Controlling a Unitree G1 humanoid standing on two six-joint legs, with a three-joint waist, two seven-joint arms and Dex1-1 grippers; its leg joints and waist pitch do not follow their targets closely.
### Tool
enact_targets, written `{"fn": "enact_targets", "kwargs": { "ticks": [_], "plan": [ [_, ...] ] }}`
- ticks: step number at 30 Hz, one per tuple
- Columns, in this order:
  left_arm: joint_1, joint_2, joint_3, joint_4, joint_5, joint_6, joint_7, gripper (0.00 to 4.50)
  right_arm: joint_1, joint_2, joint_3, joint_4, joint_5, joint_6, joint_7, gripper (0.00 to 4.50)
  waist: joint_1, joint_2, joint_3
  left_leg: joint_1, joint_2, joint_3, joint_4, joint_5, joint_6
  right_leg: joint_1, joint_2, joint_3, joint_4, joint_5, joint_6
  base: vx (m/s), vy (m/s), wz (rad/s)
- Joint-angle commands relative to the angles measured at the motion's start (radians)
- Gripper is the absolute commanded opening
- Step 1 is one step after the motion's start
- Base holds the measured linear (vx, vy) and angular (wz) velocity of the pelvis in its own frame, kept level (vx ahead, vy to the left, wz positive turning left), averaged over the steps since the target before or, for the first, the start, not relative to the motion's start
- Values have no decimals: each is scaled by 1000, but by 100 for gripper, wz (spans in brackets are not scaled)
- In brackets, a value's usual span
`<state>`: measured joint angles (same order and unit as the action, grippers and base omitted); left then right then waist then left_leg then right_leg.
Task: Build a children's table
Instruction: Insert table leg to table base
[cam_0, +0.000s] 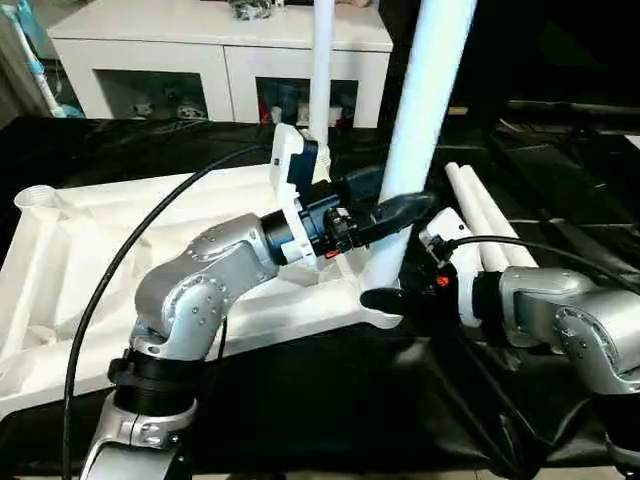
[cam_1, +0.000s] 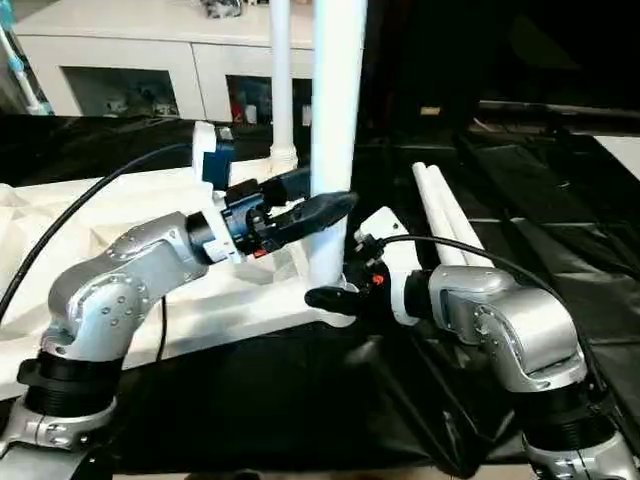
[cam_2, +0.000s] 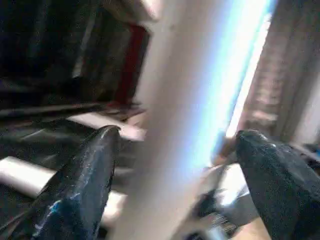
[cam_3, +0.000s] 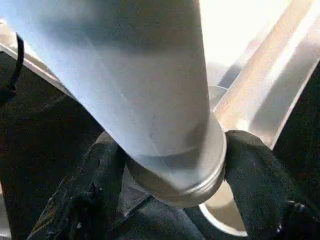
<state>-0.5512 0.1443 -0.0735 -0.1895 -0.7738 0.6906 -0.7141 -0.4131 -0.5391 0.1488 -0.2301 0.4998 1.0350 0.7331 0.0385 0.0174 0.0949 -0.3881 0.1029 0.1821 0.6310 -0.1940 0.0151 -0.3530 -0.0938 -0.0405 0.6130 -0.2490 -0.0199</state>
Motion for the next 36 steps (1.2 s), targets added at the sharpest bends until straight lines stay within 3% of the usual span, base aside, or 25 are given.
{"fn": "enact_targets", "kwargs": {
  "ticks": [1, 4, 8, 9, 10, 12, 15, 16, 18, 19, 25, 28, 31, 33, 36],
  "plan": [
    [-1, -1, -2, -23, -5, 36, 7, 402, -17, -13, 4, 2, -10, -6, 7, 270, 1, -10, -63, 34, 122, -63, -116, -329, -88, 6, -83, 52, -66, -193, -187, 0, 0, 0],
    [-16, -7, 4, 19, 46, 22, 55, 367, -20, -9, 3, 6, -12, -9, 5, 270, 3, -15, -65, 31, 122, -58, -111, -282, -55, 9, -87, 57, -70, -169, -186, 0, 0, 0],
    [-34, -13, 30, 55, 45, 19, 80, 331, -22, -9, 5, 7, -14, -14, 3, 270, 6, -16, -71, 25, 122, -54, -104, -210, -25, 13, -88, 57, -68, -137, -195, 0, 0, 0],
    [-35, -12, 35, 54, 33, 24, 87, 324, -23, -11, 7, 8, -15, -17, 3, 270, 8, -15, -81, 22, 123, -53, -99, -123, 4, 14, -82, 51, -54, -19, -217, 0, 0, 0],
    [-37, -12, 40, 50, 14, 37, 96, 320, -23, -12, 9, 7, -16, -19, 2, 270, 8, -15, -83, 23, 123, -52, -96, -104, 18, 11, -80, 49, -51, 12, -225, 0, 0, 0],
    [-39, -15, 48, 48, 6, 43, 104, 300, -23, -12, 10, 8, -17, -22, 2, 270, 12, -18, -88, 13, 116, -45, -85, -15, 73, 16, -84, 47, -41, 136, -259, 0, 0, 0],
    [-49, -34, 79, 59, -11, 53, 135, 274, -24, -11, 10, 9, -20, -26, 0, 270, 19, -18, -89, 10, 116, -43, -78, 21, 119, 15, -84, 45, -36, 181, -289, 0, 0, 0],
    [-55, -39, 91, 66, -10, 47, 143, 260, -24, -11, 10, 10, -22, -29, -1, 270, 20, -17, -85, 9, 118, -43, -79, 2, 124, 15, -84, 44, -40, 150, -293, 0, 0, 0],
    [-57, -40, 94, 67, -10, 45, 144, 239, -24, -10, 10, 11, -22, -29, -1, 270, 20, -16, -83, 9, 121, -44, -83, -26, 115, 15, -83, 43, -43, 98, -287, 0, 0, 0],
    [-62, -45, 106, 74, -16, 46, 152, 239, -24, -9, 9, 12, -23, -32, -3, 270, 19, -15, -78, 14, 122, -42, -87, -74, 90, 11, -80, 43, -51, 23, -277, 0, 0, 0],
    [-78, -42, 134, 94, -22, 51, 192, 206, -25, 0, -2, 14, -35, -70, -5, 270, 17, -11, -69, 22, 126, -43, -102, -202, -6, 3, -77, 47, -64, -138, -226, 0, 0, 0],
    [-89, -42, 149, 103, -19, 59, 213, 199, -31, 12, -15, 18, -41, -115, -8, 270, 16, -9, -68, 23, 124, -43, -104, -213, -24, 0, -77, 49, -64, -128, -212, 0, 0, 0],
    [-101, -43, 162, 114, -20, 73, 228, 196, -38, 29, -32, 22, -33, -133, -13, 270, 17, -10, -67, 23, 122, -43, -105, -216, -23, -1, -77, 50, -67, -126, -208, 0, 0, 0],
    [-115, -48, 181, 132, -28, 98, 265, 191, -42, 45, -54, 27, -15, -125, -19, 331, 17, -9, -68, 21, 121, -42, -104, -199, -14, -1, -77, 50, -64, -97, -216, 0, 0, 0],
    [-129, -45, 189, 151, -19, 111, 293, 188, -46, 51, -71, 32, 0, -121, -17, 345, 18, -10, -68, 20, 120, -42, -102, -184, 0, 0, -78, 49, -64, -94, -220, 0, 0, 0]
  ]
}}
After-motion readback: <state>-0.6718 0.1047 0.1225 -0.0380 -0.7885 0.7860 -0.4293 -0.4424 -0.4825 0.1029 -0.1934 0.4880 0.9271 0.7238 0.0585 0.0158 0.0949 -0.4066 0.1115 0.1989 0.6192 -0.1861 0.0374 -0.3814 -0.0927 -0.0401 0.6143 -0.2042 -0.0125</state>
